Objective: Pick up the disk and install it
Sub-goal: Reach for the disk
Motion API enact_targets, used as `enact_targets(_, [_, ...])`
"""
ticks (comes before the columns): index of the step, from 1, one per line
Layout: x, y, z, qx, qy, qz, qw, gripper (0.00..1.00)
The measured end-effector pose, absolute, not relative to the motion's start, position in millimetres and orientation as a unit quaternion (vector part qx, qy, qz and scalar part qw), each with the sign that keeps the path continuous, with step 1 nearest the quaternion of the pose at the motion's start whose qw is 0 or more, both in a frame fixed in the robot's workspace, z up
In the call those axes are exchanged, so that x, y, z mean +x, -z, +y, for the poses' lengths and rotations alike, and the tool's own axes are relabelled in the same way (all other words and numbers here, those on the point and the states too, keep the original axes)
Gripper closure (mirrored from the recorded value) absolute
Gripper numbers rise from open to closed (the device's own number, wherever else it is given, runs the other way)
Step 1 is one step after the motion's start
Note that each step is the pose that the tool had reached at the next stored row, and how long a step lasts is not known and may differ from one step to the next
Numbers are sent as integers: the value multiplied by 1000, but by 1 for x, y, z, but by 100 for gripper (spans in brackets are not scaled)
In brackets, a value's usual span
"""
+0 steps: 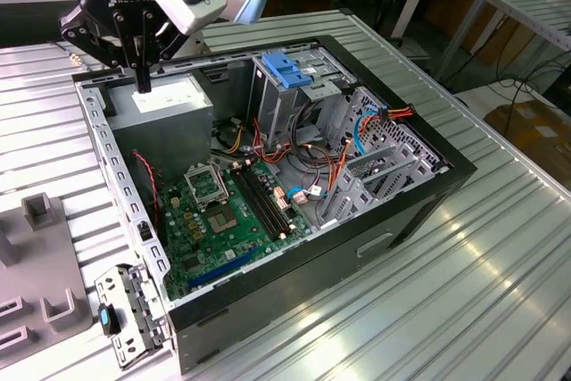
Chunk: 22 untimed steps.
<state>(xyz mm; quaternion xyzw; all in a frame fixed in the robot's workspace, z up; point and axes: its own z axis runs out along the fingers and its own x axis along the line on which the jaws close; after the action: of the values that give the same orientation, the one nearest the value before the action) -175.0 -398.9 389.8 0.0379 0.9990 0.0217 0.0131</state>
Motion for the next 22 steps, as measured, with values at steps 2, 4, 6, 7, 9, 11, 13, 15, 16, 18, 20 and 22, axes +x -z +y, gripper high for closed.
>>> enact_targets(2, [-176, -390, -399, 38, -22, 999, 13, 89])
enact_targets(4, [-177, -390, -399, 38, -22, 999, 13, 89])
enact_targets(6, [-178, -390, -399, 38, -22, 999, 13, 89])
enact_targets(7, [-178, -390, -399, 38, -22, 999, 13, 89])
enact_targets(9, [-180, -389, -399, 38, -22, 999, 13, 89])
enact_targets(11, [-180, -389, -399, 38, -22, 999, 13, 89])
enact_targets(13, [-181, -389, -399, 38, -22, 999, 13, 89])
enact_targets(15, [-182, -389, -399, 38, -22, 999, 13, 89])
enact_targets(16, [-183, -389, -399, 38, -22, 999, 13, 89])
enact_targets(18, [-184, -389, -399, 38, -22, 999, 13, 89])
enact_targets(20, [-185, -389, -399, 38, -22, 999, 13, 89])
enact_targets(22, [-186, -389, -399, 38, -22, 999, 13, 89])
